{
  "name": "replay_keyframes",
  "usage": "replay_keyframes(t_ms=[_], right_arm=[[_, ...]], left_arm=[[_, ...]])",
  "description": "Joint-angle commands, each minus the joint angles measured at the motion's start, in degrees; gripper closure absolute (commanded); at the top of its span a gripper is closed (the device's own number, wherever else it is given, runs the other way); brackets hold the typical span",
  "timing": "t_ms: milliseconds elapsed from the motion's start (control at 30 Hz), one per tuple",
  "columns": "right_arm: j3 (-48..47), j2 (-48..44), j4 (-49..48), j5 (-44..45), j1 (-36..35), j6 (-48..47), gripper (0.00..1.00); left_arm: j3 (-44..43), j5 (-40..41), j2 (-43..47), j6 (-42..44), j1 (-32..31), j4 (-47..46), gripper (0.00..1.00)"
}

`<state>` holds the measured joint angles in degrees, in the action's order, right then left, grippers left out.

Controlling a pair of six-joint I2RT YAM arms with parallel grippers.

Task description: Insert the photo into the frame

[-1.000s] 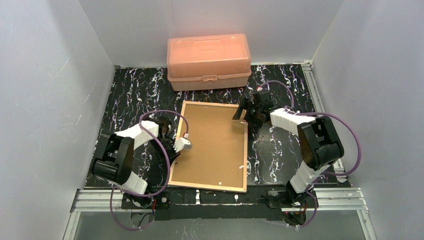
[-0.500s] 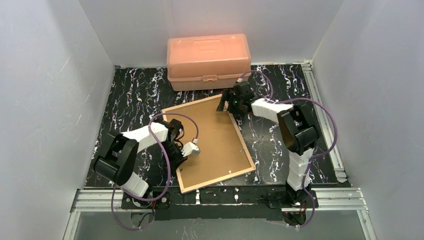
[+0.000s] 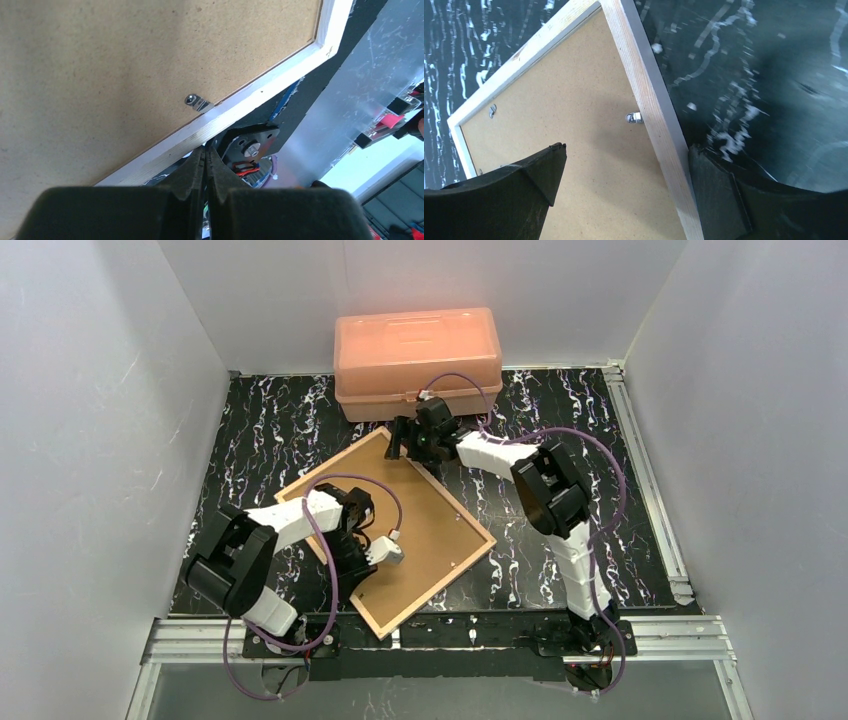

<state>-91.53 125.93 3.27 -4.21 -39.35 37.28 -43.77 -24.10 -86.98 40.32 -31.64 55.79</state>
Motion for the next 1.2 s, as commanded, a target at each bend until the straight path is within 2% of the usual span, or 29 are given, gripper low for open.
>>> replay_keyframes(t_ms=[0,133,300,400,500,600,700,833,900,1000,1167], right_arm=[[-7.24,3.10,6.18,-10.35,-5.00,1.83,0.01],[-10.32,1.28,11.73,-6.27,-4.21,-2.08,0.01],[-3.82,-9.33,13.83,-1.59,-0.02,-6.05,0.01],[0.89,-15.64,16.64,3.13,0.97,-9.88,0.01],[7.38,-21.69,17.32,5.30,1.01,-11.11,0.01],[15.41,-28.33,16.23,6.64,1.03,-9.93,0.01],[23.19,-35.33,13.94,6.40,1.03,-7.17,0.01],[28.60,-41.23,10.49,4.66,-0.07,-3.67,0.01],[29.12,-41.25,7.99,1.53,-2.22,-2.70,0.01],[27.47,-37.59,3.61,-1.33,-6.72,-2.25,0.01],[22.19,-28.76,-4.85,-6.66,-12.06,-3.64,0.01]], left_arm=[[-4.11,-1.32,-2.00,-0.95,-1.41,-13.88,1.00],[-8.03,-1.55,-5.79,-4.39,-3.75,-15.79,1.00],[-13.28,-3.27,-6.53,-8.37,-4.75,-13.43,1.00],[-15.12,-4.81,-3.85,-7.85,-4.43,-6.39,1.00],[-15.57,-7.69,0.30,-4.75,-1.74,1.04,0.95],[-16.71,-7.28,2.75,-1.53,6.10,6.22,0.93],[-21.86,-6.54,0.82,1.93,19.29,8.97,0.93],[-36.97,-7.32,-10.26,1.74,35.81,11.61,0.93],[-44.29,-7.21,-16.54,-1.19,41.48,11.77,0.94],[-51.12,-4.75,-23.77,-5.49,45.52,10.33,0.96],[-52.29,0.36,-29.88,-8.42,45.96,6.69,0.96]])
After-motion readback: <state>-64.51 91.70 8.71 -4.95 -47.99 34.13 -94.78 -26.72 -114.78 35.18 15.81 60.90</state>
